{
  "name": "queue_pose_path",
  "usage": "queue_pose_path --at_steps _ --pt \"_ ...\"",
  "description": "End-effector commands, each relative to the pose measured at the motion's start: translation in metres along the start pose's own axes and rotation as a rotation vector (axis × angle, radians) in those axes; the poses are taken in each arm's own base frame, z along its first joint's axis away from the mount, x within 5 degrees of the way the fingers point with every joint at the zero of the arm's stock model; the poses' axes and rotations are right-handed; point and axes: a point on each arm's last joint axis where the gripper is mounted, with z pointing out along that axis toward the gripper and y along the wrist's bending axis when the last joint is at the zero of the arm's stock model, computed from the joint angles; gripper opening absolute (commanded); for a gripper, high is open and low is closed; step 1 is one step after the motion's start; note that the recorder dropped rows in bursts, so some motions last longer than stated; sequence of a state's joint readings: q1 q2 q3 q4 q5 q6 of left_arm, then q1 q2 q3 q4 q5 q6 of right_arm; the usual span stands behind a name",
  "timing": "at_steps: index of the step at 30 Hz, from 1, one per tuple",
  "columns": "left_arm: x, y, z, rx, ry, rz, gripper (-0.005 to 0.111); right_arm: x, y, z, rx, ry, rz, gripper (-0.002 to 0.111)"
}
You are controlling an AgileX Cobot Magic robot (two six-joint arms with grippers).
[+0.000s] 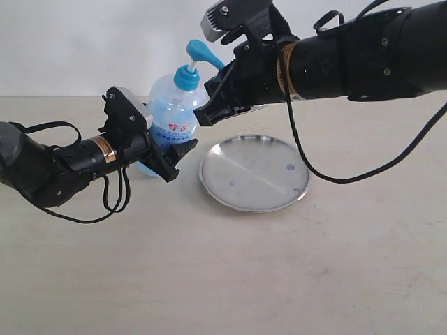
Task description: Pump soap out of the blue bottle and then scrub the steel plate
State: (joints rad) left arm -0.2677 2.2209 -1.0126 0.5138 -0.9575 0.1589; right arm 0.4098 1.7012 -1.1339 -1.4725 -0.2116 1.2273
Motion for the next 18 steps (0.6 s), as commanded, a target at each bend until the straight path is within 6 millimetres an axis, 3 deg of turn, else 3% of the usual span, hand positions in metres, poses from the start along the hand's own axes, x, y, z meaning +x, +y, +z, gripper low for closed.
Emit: queue_pose_path --at_steps 1,8,18 --pt "0.007 -0.004 0.001 0.018 0.05 0.012 0.004 -0.008 -0.001 -0.002 0.006 -0.025 -0.006 0.0" --pt "0.007 -0.004 0.001 0.018 0.05 0.012 0.004 -0.032 -0.012 -0.005 0.08 -0.078 -0.016 0.0" --pt "0.007 -0.004 0.001 0.018 0.052 0.012 0.004 -0.033 -0.012 -0.004 0.075 -0.086 0.004 0.0"
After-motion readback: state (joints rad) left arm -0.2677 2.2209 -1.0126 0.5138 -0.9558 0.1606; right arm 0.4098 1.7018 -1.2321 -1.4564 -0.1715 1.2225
